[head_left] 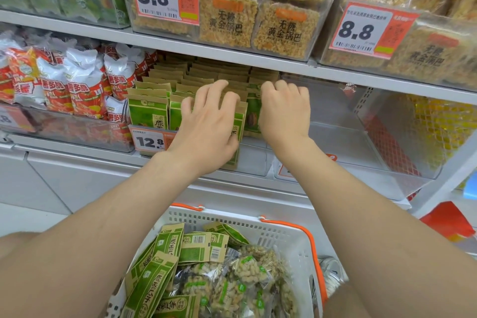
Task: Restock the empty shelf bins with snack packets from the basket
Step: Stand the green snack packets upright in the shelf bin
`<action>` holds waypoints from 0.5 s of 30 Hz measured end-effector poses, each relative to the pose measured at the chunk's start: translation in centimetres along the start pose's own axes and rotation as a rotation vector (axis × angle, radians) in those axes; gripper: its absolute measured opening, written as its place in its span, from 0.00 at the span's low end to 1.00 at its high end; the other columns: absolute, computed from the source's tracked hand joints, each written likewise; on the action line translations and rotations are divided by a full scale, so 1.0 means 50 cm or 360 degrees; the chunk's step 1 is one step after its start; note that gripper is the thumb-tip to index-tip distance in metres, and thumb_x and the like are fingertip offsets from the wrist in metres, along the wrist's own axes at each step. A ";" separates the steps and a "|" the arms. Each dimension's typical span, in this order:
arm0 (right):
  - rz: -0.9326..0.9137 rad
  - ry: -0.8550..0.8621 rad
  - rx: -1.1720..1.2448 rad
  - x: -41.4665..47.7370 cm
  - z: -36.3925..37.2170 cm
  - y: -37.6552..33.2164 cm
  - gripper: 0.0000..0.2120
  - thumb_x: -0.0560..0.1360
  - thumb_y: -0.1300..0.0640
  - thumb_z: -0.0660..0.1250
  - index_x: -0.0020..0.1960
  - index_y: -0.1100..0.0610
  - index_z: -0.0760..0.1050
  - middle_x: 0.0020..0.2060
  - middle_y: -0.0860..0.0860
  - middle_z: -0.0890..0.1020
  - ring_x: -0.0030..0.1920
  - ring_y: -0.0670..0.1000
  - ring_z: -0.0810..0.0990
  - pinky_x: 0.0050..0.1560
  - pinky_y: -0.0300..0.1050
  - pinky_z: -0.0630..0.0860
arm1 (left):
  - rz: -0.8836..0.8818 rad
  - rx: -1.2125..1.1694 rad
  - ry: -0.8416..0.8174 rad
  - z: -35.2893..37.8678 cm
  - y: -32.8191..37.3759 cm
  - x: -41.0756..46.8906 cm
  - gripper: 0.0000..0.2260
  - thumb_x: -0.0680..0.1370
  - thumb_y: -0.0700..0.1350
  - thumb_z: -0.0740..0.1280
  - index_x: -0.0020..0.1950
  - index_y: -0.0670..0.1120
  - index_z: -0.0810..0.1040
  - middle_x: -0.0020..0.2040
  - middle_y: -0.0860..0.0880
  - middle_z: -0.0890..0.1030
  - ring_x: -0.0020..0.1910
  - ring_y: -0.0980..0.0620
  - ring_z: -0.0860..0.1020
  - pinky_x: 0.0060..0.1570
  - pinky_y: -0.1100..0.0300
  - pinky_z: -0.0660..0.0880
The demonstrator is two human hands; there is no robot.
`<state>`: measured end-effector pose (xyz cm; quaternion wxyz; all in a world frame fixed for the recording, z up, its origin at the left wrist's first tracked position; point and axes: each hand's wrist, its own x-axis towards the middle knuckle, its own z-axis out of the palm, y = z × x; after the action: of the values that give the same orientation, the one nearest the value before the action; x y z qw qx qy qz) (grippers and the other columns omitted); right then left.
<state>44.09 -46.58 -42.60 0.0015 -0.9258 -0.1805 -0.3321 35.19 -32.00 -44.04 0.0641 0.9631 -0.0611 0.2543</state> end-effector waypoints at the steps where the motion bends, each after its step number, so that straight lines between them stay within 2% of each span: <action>1: -0.0037 0.0075 0.0037 -0.008 -0.016 -0.009 0.10 0.67 0.67 0.69 0.46 0.58 0.77 0.41 0.57 0.82 0.44 0.63 0.80 0.45 0.53 0.68 | 0.0054 0.0000 0.0111 -0.008 0.001 -0.005 0.20 0.74 0.47 0.70 0.64 0.46 0.71 0.69 0.43 0.69 0.67 0.39 0.69 0.61 0.41 0.70; 3: -0.0110 0.0151 0.0185 -0.033 -0.047 -0.025 0.07 0.69 0.66 0.68 0.45 0.57 0.77 0.39 0.56 0.82 0.42 0.62 0.79 0.40 0.51 0.64 | 0.0102 0.0008 0.0202 -0.020 0.005 -0.017 0.11 0.74 0.45 0.69 0.55 0.46 0.72 0.56 0.45 0.72 0.54 0.41 0.71 0.50 0.45 0.72; 4: -0.0142 0.0087 0.0298 -0.050 -0.065 -0.033 0.06 0.71 0.64 0.67 0.46 0.57 0.77 0.40 0.55 0.82 0.43 0.62 0.79 0.39 0.49 0.63 | 0.0086 0.0001 0.0137 -0.027 0.008 -0.027 0.08 0.76 0.46 0.68 0.52 0.47 0.72 0.52 0.46 0.73 0.50 0.42 0.73 0.47 0.45 0.72; 7: -0.0167 -0.0357 0.0525 -0.111 -0.104 -0.054 0.06 0.74 0.58 0.65 0.51 0.55 0.77 0.44 0.54 0.82 0.45 0.61 0.80 0.39 0.49 0.70 | -0.0067 -0.0029 -0.0413 -0.024 0.014 -0.070 0.06 0.79 0.51 0.65 0.48 0.49 0.73 0.44 0.48 0.79 0.43 0.41 0.78 0.40 0.51 0.72; 9: -0.0204 -0.0682 0.0515 -0.146 -0.115 -0.069 0.07 0.74 0.57 0.66 0.52 0.54 0.78 0.45 0.55 0.81 0.46 0.62 0.81 0.40 0.50 0.74 | -0.0035 0.0093 -0.0804 -0.003 0.017 -0.107 0.07 0.79 0.52 0.65 0.49 0.49 0.76 0.44 0.48 0.79 0.43 0.42 0.79 0.39 0.53 0.72; 11: -0.0293 -0.0931 0.0448 -0.176 -0.118 -0.086 0.06 0.75 0.59 0.67 0.52 0.56 0.76 0.42 0.54 0.76 0.46 0.62 0.80 0.40 0.49 0.73 | 0.0056 0.0204 -0.1081 0.025 0.026 -0.145 0.07 0.81 0.51 0.64 0.48 0.48 0.73 0.45 0.48 0.76 0.48 0.42 0.80 0.40 0.53 0.73; 13: -0.0406 -0.1093 0.0355 -0.206 -0.117 -0.101 0.05 0.77 0.59 0.67 0.50 0.57 0.72 0.37 0.52 0.69 0.43 0.61 0.76 0.41 0.50 0.71 | 0.0140 0.0248 -0.1352 0.057 0.034 -0.180 0.08 0.82 0.49 0.63 0.46 0.48 0.69 0.48 0.46 0.76 0.48 0.42 0.79 0.41 0.52 0.74; 15: -0.0498 -0.1213 0.0291 -0.233 -0.117 -0.115 0.05 0.79 0.59 0.67 0.52 0.55 0.72 0.40 0.53 0.71 0.45 0.62 0.77 0.42 0.51 0.69 | 0.0273 0.0306 -0.1627 0.090 0.040 -0.211 0.09 0.82 0.45 0.63 0.43 0.46 0.67 0.50 0.45 0.77 0.46 0.43 0.78 0.44 0.49 0.77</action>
<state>30.23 -45.82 -45.88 -0.0336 -0.9399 -0.3352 0.0554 27.94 -33.79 -52.99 -0.0835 0.9573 -0.1395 -0.2393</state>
